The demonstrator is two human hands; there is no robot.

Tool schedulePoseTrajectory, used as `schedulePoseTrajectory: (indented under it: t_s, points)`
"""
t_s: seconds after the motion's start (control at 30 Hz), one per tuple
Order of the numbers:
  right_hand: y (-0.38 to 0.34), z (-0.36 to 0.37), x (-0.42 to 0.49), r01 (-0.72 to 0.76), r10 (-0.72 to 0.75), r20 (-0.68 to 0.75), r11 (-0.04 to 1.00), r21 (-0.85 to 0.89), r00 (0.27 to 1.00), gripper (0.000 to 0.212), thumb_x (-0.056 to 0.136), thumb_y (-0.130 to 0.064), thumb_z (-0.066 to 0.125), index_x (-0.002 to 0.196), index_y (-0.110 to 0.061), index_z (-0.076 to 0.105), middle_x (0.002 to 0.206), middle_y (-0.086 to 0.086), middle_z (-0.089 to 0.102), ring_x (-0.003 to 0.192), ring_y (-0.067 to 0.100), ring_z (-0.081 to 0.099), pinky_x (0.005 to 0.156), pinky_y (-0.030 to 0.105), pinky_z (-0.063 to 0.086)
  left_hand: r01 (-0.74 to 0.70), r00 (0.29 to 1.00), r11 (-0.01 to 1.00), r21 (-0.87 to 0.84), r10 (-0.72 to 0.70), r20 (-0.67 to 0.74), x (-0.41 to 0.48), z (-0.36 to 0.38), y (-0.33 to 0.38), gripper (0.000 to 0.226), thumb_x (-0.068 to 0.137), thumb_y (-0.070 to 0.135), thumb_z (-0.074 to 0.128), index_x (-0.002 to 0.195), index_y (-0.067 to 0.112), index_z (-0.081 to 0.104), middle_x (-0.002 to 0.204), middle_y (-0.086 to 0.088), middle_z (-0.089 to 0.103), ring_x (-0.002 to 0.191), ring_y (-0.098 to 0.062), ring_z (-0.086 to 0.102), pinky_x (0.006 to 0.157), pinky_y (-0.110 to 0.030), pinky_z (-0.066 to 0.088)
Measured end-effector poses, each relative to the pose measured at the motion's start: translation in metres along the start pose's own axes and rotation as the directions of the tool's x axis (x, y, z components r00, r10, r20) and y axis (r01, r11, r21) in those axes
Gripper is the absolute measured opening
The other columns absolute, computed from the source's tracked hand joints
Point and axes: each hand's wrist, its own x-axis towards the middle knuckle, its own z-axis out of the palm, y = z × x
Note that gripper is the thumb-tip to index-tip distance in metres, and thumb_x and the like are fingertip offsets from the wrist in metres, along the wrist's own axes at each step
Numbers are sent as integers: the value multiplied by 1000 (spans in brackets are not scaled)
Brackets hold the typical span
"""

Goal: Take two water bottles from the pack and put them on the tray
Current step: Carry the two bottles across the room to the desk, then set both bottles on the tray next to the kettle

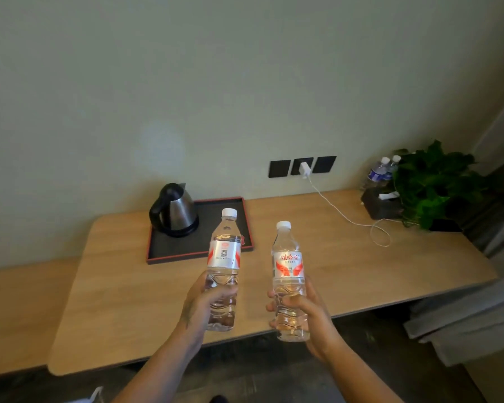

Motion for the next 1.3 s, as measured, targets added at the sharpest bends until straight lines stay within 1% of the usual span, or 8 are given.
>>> schedulePoseTrajectory:
  t_s: [0.2, 0.53, 0.7, 0.83, 0.93, 1.03, 1.17, 1.3]
  points:
    - [-4, 19, 46, -19, 19, -20, 1000, 17, 1000, 98, 58, -27, 97, 145, -22, 53, 121, 31, 72, 97, 45, 73, 80, 56, 60, 34, 999, 999, 1, -34, 23, 45, -20, 17, 49, 59, 38, 93, 106, 29, 79, 86, -10, 82, 75, -31, 77, 74, -49, 61]
    - [-32, 13, 138, -64, 64, 30, 998, -19, 997, 75, 69, -17, 85, 139, -19, 57, 117, 31, 72, 93, 45, 73, 74, 53, 59, 41, 999, 999, -14, -41, -10, 112, -3, 46, 54, 57, 39, 91, 109, 27, 79, 87, -7, 81, 79, -27, 77, 77, -50, 59]
    - [-60, 8, 199, -116, 121, 131, 992, -45, 984, 74, 66, -38, 99, 131, -27, 65, 115, 25, 75, 88, 37, 75, 66, 44, 61, -3, 1000, 1000, 10, 3, -14, 149, 9, 65, 50, 67, 38, 91, 114, 30, 77, 95, -6, 80, 87, -27, 78, 78, -45, 64]
    - [-83, 8, 261, -73, 102, 132, 975, -211, 986, 71, 73, -42, 90, 138, -37, 61, 126, 7, 78, 111, 29, 77, 91, 49, 60, -63, 997, 993, 95, 67, -35, 192, 10, 89, 51, 70, 37, 91, 118, 34, 75, 109, -1, 82, 100, -17, 79, 84, -31, 61]
    - [-104, 17, 308, -8, 79, 206, 945, -327, 975, 67, 81, -33, 84, 141, -36, 55, 130, 2, 77, 119, 23, 75, 93, 40, 60, -105, 991, 981, 160, 117, -63, 230, 5, 106, 58, 73, 27, 93, 127, 30, 71, 119, 0, 81, 109, -14, 79, 97, -40, 58]
    - [-121, 30, 355, 75, 22, 238, 918, -390, 971, 81, 72, -34, 90, 144, -32, 52, 132, 0, 75, 122, 19, 72, 100, 42, 58, -153, 982, 965, 214, 173, -76, 277, -4, 116, 60, 75, 9, 96, 128, 15, 69, 117, -7, 81, 110, -21, 79, 100, -45, 61]
    - [-123, 40, 421, 157, -21, 281, 867, -474, 959, 78, 74, -15, 93, 140, -30, 54, 129, -2, 75, 121, 19, 73, 103, 46, 61, -193, 978, 951, 240, 205, -26, 345, -15, 119, 50, 77, -14, 88, 117, 4, 64, 102, -3, 80, 101, -7, 78, 88, -22, 62]
    - [-109, 39, 474, 197, -67, 257, 830, -522, 964, 83, 74, -3, 94, 142, -27, 52, 133, 1, 72, 125, 22, 71, 105, 50, 59, -291, 957, 932, 214, 281, 80, 402, -20, 96, 46, 87, -36, 59, 128, -18, 52, 119, -26, 65, 112, -35, 67, 93, -29, 62]
